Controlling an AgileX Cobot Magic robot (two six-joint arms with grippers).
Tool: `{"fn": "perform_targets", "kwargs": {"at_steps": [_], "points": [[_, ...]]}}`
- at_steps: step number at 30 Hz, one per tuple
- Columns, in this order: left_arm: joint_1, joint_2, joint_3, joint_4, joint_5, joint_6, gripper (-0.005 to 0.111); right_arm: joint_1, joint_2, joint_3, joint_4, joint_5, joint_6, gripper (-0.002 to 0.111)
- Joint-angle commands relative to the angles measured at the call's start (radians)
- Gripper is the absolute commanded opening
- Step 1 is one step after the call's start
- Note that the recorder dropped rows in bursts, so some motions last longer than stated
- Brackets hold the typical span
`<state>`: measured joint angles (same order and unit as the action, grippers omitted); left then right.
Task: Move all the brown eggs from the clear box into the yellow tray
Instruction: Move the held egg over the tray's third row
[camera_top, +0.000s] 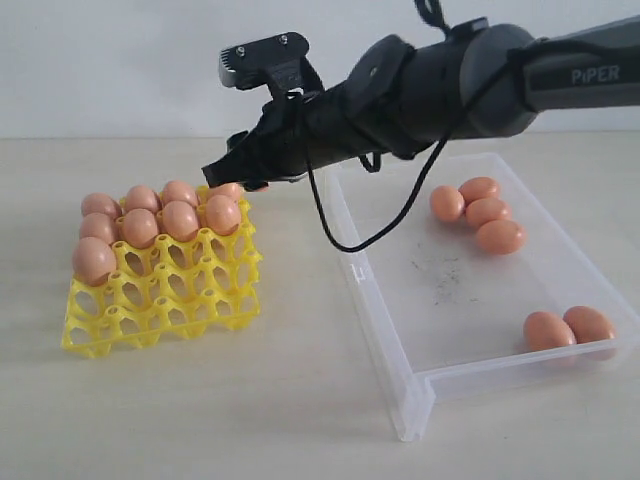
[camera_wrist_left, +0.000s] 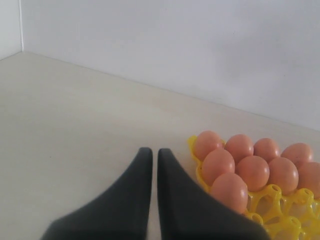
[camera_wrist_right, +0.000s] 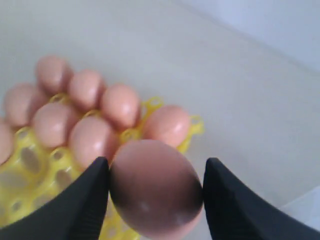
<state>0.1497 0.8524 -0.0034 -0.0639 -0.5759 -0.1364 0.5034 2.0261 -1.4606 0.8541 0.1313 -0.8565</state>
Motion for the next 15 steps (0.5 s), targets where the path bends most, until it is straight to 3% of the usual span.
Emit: {"fn": "perform_targets", "kwargs": {"at_steps": [1, 3, 7, 12, 15], "points": [[-0.003, -0.008, 0.003, 0.004, -0.002, -0.001, 0.004, 0.08, -0.01, 0.077, 0.027, -0.458, 0.001, 0.0], [-0.003, -0.008, 0.003, 0.004, -0.002, -0.001, 0.004, 0.102, -0.01, 0.093, 0.003, -0.538, 0.029, 0.0], [-0.003, -0.008, 0.003, 0.004, -0.007, -0.001, 0.004, 0.128, -0.01, 0.093, -0.173, -0.481, 0.127, 0.0], [-0.003, -0.008, 0.003, 0.004, -0.007, -0.001, 0.004, 0.16, -0.019, 0.093, -0.563, -0.264, 0.352, 0.0], [-0.003, -0.008, 0.003, 0.004, -0.007, -0.001, 0.004, 0.175, -0.02, 0.094, -0.668, -0.122, 0.403, 0.0]]}}
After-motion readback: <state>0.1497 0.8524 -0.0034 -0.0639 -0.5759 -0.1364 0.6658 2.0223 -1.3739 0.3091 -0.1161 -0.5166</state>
